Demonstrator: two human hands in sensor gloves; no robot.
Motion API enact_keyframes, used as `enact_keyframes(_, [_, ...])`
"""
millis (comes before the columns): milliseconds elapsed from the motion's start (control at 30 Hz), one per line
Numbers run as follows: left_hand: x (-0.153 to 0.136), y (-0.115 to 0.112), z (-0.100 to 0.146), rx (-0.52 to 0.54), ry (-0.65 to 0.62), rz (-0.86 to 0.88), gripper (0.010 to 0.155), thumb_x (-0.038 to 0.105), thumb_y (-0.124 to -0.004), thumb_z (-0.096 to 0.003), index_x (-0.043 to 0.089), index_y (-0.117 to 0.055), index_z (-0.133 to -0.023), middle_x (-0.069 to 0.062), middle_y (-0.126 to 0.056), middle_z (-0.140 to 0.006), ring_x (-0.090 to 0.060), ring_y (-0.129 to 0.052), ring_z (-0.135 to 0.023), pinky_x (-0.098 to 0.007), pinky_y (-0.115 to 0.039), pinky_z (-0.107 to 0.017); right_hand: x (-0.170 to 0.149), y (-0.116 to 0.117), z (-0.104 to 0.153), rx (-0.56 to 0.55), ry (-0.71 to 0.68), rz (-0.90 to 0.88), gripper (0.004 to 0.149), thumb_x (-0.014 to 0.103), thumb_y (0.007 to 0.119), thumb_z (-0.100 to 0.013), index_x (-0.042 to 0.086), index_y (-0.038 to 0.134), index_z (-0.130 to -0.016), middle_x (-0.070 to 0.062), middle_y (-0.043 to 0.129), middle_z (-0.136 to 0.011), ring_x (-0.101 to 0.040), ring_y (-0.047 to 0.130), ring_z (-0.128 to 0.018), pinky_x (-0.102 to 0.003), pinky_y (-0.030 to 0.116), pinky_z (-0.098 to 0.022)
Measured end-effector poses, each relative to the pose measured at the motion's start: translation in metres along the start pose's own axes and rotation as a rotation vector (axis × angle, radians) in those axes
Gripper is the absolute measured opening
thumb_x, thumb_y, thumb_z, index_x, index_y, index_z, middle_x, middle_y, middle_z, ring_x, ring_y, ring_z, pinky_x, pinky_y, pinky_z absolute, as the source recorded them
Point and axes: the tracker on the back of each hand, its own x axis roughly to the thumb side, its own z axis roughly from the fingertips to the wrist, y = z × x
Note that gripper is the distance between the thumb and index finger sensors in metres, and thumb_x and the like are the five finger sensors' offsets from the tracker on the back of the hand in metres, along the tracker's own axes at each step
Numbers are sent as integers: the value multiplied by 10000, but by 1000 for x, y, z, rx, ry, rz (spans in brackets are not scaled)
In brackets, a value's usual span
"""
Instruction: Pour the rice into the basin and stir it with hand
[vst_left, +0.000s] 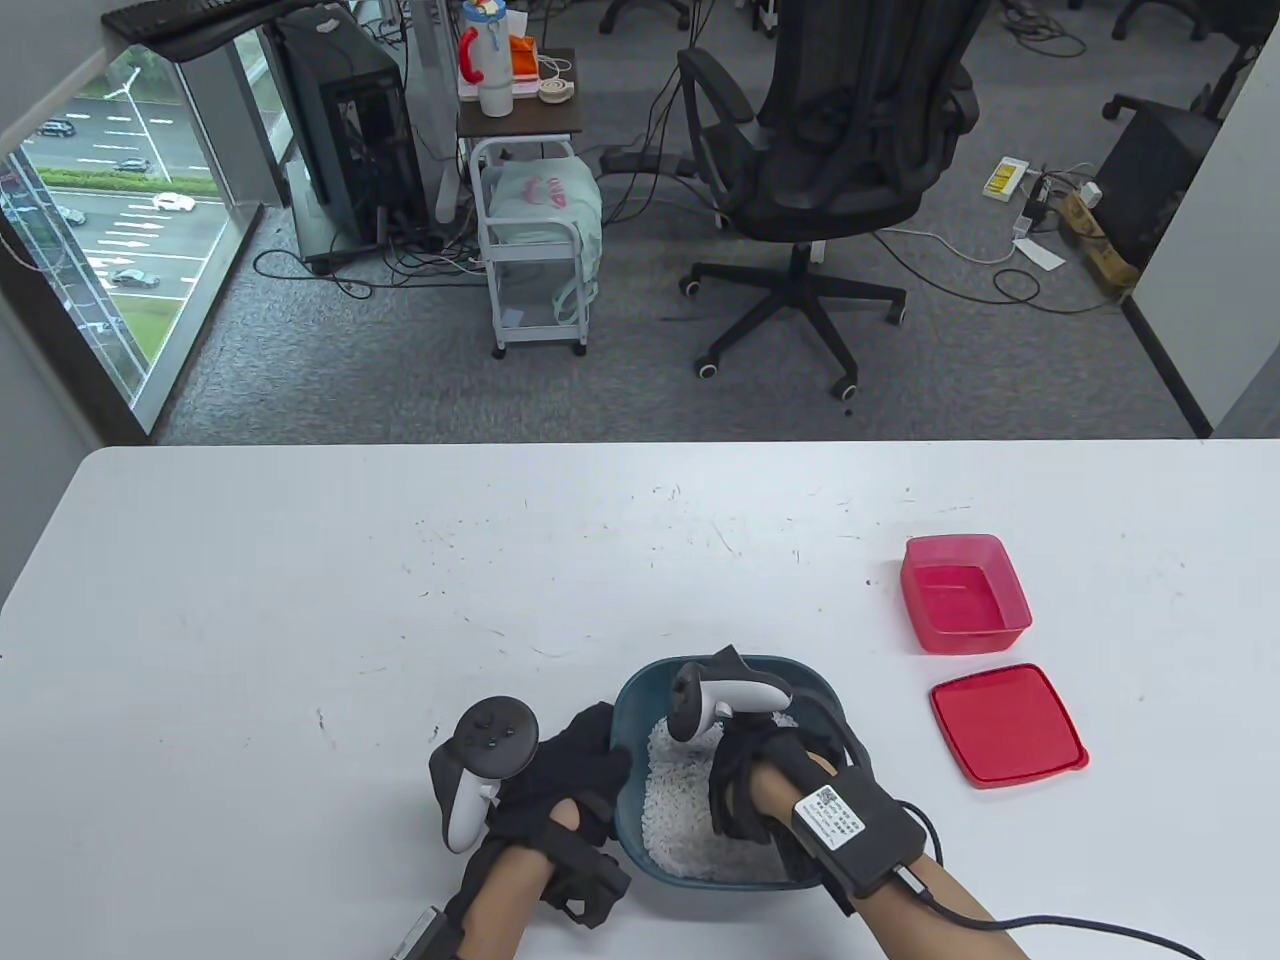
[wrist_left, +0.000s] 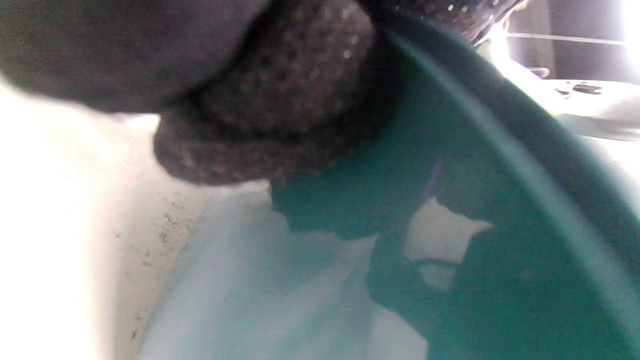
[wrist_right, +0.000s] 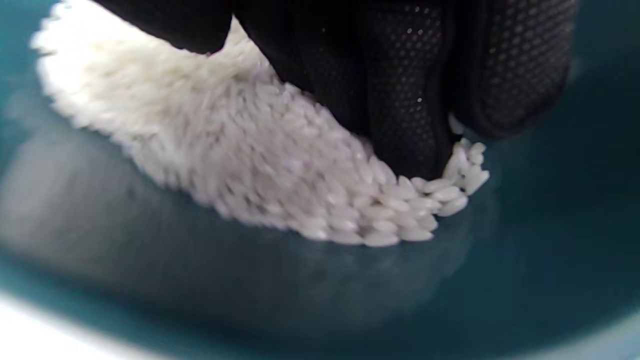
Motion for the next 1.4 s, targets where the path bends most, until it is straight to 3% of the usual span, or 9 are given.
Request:
enact_keyframes(133, [0,0,0,6,2,-3,658,271,-856,-466,-27,-658,-1019,-316,-833,-907,-149,-1102,-102,-258,-995,4,11,2,4,30,-276,-87,629,371,783,-318,-82,882,-743,-340,1018,-607,-504,1060,-393,-623,844,-280])
enact_keyframes(233, [0,0,0,3,-2,-4,658,273,-855,-466,-25,-658,-1019,-315,-831,-909,-149,-1100,-104,-258,-993,2,13,0,3,68,-492,-247,651,377,791,-315,-28,813,-824,-290,911,-786,-507,965,-629,-638,792,-419])
enact_keyframes(333, [1,0,-1,-10,-20,-17,663,274,-854,-467,-26,-649,-1022,-319,-822,-913,-151,-1097,-107,-260,-990,0,14,-5,-3,92,-563,-344,674,373,776,-329,-23,717,-871,-301,767,-865,-509,851,-725,-645,717,-477])
enact_keyframes(533, [1,0,-1,-19,-26,-19,664,271,-853,-468,-32,-646,-1022,-322,-819,-915,-151,-1098,-108,-263,-990,-3,-1,-27,-12,-26,-500,-494,699,383,729,-375,40,535,-952,-249,527,-973,-475,614,-875,-658,579,-564])
enact_keyframes(633, [1,0,-1,-17,-27,-20,663,272,-853,-468,-29,-647,-1022,-321,-820,-915,-149,-1099,-110,-263,-990,-4,-13,-33,-13,-99,-416,-546,692,384,716,-388,65,504,-965,-224,504,-982,-455,586,-886,-654,562,-569])
enact_keyframes(833, [1,-1,-1,-9,-18,-15,661,274,-852,-468,-26,-652,-1021,-317,-825,-912,-146,-1097,-107,-260,-989,-2,-35,-35,1,-233,-90,-369,659,372,719,-390,16,615,-934,-277,648,-929,-491,730,-803,-644,652,-519])
enact_keyframes(1000, [1,-1,0,-2,-9,-12,658,274,-853,-467,-24,-656,-1019,-314,-828,-911,-145,-1098,-104,-258,-990,0,-30,-21,9,-169,61,-166,662,380,729,-378,-60,700,-872,-325,852,-791,-495,938,-617,-606,784,-396])
enact_keyframes(1200, [1,-1,0,1,-2,-4,656,273,-853,-467,-24,-657,-1018,-316,-829,-910,-148,-1099,-106,-258,-993,0,-7,3,3,-20,2,-62,637,386,756,-348,-104,846,-746,-324,1015,-597,-476,1061,-408,-595,846,-262])
enact_keyframes(1400, [2,-1,0,3,-1,-7,657,274,-853,-468,-26,-655,-1019,-316,-827,-911,-149,-1099,-100,-260,-991,0,13,1,-2,75,-415,-264,636,387,759,-345,-45,825,-806,-301,975,-694,-498,1007,-524,-619,810,-350])
